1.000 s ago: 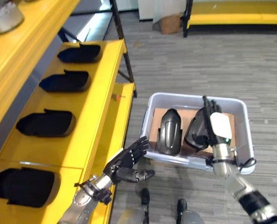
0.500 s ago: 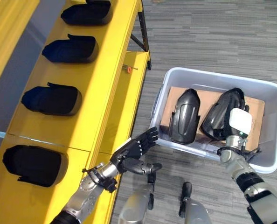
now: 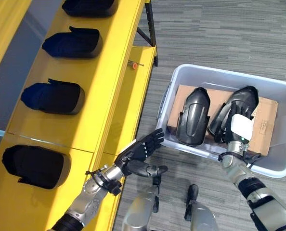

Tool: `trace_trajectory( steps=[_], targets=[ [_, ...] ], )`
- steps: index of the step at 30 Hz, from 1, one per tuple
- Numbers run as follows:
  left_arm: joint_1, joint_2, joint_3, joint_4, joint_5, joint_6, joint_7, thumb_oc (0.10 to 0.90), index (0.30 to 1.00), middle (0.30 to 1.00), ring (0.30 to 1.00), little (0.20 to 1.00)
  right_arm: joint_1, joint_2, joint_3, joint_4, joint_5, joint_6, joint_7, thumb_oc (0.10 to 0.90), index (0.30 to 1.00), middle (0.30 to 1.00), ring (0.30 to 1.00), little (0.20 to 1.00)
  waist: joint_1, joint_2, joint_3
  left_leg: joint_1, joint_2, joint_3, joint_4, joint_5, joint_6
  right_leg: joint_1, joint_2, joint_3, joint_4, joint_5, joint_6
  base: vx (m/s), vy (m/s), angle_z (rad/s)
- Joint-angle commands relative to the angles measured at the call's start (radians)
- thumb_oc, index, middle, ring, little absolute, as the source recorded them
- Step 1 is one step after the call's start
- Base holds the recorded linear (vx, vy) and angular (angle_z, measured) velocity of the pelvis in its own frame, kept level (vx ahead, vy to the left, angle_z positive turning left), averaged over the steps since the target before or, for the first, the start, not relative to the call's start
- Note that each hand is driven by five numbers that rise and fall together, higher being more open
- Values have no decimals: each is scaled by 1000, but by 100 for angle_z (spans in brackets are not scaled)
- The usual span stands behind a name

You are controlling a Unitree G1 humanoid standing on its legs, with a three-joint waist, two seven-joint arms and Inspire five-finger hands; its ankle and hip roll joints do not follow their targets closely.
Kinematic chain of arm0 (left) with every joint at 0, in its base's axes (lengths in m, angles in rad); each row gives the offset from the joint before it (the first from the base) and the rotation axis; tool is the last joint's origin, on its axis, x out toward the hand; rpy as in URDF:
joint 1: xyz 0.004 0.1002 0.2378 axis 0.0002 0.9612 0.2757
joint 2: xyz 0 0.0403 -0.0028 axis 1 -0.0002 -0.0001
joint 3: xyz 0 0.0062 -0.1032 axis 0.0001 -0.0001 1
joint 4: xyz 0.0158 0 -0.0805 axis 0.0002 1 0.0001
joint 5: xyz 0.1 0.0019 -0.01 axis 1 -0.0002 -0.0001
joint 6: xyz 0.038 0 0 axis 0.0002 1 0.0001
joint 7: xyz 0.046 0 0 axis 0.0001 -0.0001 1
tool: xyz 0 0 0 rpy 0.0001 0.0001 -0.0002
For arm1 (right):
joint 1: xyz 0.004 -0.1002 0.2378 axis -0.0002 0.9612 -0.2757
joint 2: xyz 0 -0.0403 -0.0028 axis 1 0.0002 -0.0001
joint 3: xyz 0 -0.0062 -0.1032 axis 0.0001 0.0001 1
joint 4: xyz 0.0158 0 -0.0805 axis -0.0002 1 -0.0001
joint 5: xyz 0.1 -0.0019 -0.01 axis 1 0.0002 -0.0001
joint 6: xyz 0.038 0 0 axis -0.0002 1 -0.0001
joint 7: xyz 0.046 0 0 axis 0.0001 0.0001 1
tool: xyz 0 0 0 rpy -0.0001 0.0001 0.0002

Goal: Move parts from the plastic box to the shelf.

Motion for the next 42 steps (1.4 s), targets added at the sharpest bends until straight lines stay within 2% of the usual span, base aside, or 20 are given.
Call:
trace_trajectory(
  steps=[1,4,10,12,29,36,42],
  targets=[
    [-3,-35,15,-100,-13,-74,9,900,1000,1000,1000,1000,-50,-35,-12,-178,-39,-63,-131,900,1000,1000,1000,1000,-18,-25,-19,-50,-11,49,87,-111,1,-12,-20,18,102,-78,-13,4,60,-4],
    [11,-45,18,-106,-8,-90,24,900,1000,1000,1000,1000,-3,-31,-41,-288,-94,-97,-182,900,1000,1000,1000,1000,-30,-25,-14,-47,-10,53,83,-113,3,-24,-20,24,109,-78,-11,2,42,-1],
    [18,-53,18,-106,-10,-97,27,900,1000,1000,1000,1000,28,-26,-51,-356,-123,-107,-190,900,1000,1000,1000,1000,-39,-25,-12,-43,-10,58,80,-114,4,-32,-19,28,115,-78,-10,-1,9,0],
    [25,-63,16,-94,12,-106,37,900,1000,1000,1000,1000,86,-25,-62,-423,-161,-105,-175,900,1000,1000,1000,1000,-57,-25,-7,-40,-9,65,80,-117,3,-51,-19,35,130,-78,-8,-13,62,-1],
    [-13,-55,4,-93,-3,-91,36,900,1000,1000,1000,1000,-2,-26,-22,-266,-79,-34,-95,900,1000,1000,1000,1000,-44,-6,22,-40,-16,66,70,-113,9,-93,-28,24,163,-77,-10,-8,8,-3],
    [-39,-64,-20,-72,4,-90,47,900,1000,1000,1000,1000,-82,-22,37,-245,-178,-30,-70,900,1000,1000,1000,1000,-32,0,40,-58,-19,63,72,-108,10,-122,-29,17,183,-77,-11,-9,3,0],
    [-54,-61,-26,-66,-5,-87,50,900,1000,1000,1000,1000,-148,-35,82,-234,-211,28,-22,900,1000,1000,1000,1000,-23,2,50,-76,-21,61,75,-104,10,-146,-28,14,203,-82,-13,0,0,0]
  ],
)
